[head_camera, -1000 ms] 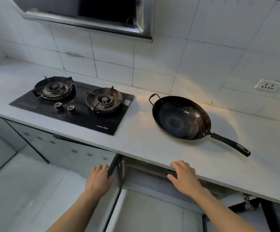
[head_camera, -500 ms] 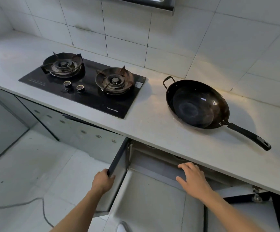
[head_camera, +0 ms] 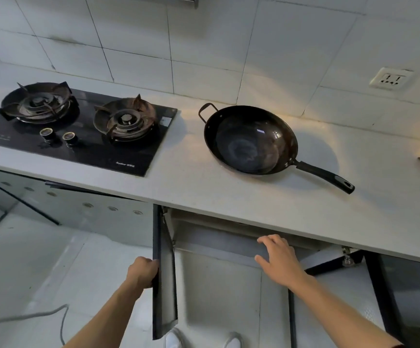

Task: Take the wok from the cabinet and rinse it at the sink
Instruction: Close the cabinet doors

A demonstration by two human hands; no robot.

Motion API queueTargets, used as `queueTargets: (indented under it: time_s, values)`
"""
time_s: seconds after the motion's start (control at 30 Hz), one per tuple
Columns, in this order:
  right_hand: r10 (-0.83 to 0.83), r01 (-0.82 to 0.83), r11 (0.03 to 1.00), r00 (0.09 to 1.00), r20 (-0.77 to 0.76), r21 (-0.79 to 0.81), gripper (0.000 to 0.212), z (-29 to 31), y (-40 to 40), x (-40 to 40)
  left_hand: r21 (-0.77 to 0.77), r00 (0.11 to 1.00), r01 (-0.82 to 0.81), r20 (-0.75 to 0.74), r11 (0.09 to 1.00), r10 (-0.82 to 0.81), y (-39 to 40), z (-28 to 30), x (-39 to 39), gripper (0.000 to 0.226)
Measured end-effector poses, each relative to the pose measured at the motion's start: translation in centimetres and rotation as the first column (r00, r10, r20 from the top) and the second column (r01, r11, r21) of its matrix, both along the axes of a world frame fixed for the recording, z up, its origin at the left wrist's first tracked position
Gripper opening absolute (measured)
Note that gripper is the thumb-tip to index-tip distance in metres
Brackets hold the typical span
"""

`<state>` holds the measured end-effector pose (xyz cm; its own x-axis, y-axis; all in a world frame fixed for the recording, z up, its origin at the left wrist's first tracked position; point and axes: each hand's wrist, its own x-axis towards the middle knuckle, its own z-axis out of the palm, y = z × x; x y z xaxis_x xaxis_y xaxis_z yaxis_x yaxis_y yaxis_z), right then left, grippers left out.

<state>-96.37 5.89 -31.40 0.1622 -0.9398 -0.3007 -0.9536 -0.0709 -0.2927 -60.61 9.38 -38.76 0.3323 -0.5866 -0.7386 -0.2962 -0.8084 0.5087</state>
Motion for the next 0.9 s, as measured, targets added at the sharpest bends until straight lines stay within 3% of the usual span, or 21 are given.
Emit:
queueTargets:
  time_s: [0.07,0.17,0.37,0.43,0.63,0.9]
  values:
    - [-0.020,0.020,1.000,1.000,0.013,-0.003,0.045,0.0,-0.1,-1.2,-0.005,0.971,-0.156,-0.183,0.988,0.153,-0.3,-0.1,-2.1,0.023]
    - [-0.052,0.052,0.998,0.998,0.030,-0.023,0.049,0.2,-0.4,-2.8,0.037,0.860,-0.332,-0.399,0.943,0.319,-0.8,-0.2,-5.4,0.022]
    - [-0.138,0.136,0.990,0.989,-0.058,-0.037,0.063,0.2,-2.5,-5.4,0.156,0.615,-0.503,-0.626,0.850,0.479,-2.8,0.8,-10.2,0.021]
    - [-0.153,0.155,0.988,0.984,-0.091,0.017,0.070,-0.3,-3.4,-6.0,0.174,0.574,-0.519,-0.655,0.837,0.492,-3.7,1.0,-11.2,0.020]
    - [-0.097,0.122,0.987,0.970,-0.222,0.102,0.097,-2.9,-5.1,-5.6,0.197,0.572,-0.514,-0.647,0.835,0.504,-6.6,0.6,-13.4,0.012]
    - [-0.015,0.054,0.981,0.978,-0.209,0.184,0.086,-2.4,-7.3,-6.6,0.227,0.465,-0.599,-0.681,0.768,0.565,-9.7,0.1,-15.1,0.021]
